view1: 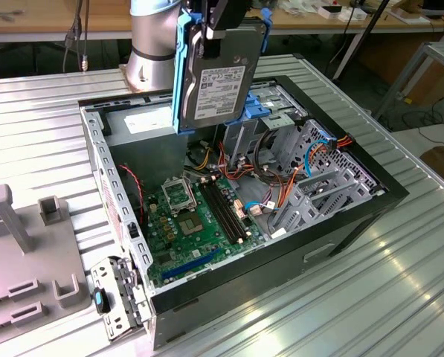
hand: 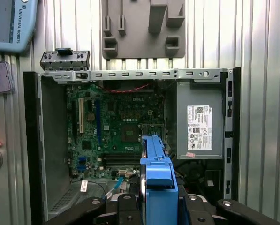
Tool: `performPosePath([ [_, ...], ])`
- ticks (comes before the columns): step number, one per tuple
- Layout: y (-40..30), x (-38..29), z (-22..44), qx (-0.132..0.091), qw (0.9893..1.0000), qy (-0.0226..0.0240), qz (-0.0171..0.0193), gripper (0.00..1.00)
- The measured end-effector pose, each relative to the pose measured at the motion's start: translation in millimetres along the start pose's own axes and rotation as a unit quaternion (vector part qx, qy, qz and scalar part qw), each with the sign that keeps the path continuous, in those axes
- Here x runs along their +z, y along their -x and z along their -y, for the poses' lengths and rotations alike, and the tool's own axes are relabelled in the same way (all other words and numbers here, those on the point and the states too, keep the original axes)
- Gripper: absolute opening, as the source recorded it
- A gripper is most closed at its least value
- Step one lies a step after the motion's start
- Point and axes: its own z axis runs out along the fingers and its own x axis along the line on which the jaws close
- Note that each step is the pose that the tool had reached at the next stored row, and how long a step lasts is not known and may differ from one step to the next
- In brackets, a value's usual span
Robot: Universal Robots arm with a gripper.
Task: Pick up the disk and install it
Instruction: 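Insert the disk into the insertion slot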
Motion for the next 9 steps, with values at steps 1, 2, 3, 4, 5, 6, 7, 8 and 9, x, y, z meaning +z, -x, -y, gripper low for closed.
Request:
performPosePath([
  [1, -0.1, 0.0, 0.2, 0.000, 1.0000, 0.0000, -0.0001, 0.37],
  [2, -0.9, 0.1, 1.2, 0.000, 1.0000, 0.0000, -0.0001, 0.37],
  [3, -1.5, 0.2, 2.9, 0.000, 1.0000, 0.0000, -0.0001, 0.37],
  [4, -1.9, 0.4, 5.4, 0.000, 1.0000, -0.0001, -0.0001, 0.37],
  [5, -2.0, 0.8, 12.9, 0.000, 1.0000, 0.0000, -0.0002, 0.37],
  [6, -1.9, 1.1, 17.6, 0.000, 1.0000, 0.0000, -0.0002, 0.37],
  [7, -1.9, 1.4, 22.5, 0.000, 1.0000, 0.0000, -0.0002, 0.37],
  [8, -2.0, 1.7, 26.4, 0.000, 1.0000, 0.0000, -0.0002, 0.37],
  [9, -2.3, 2.0, 29.3, 0.000, 1.0000, 0.0000, -0.0003, 0.37],
])
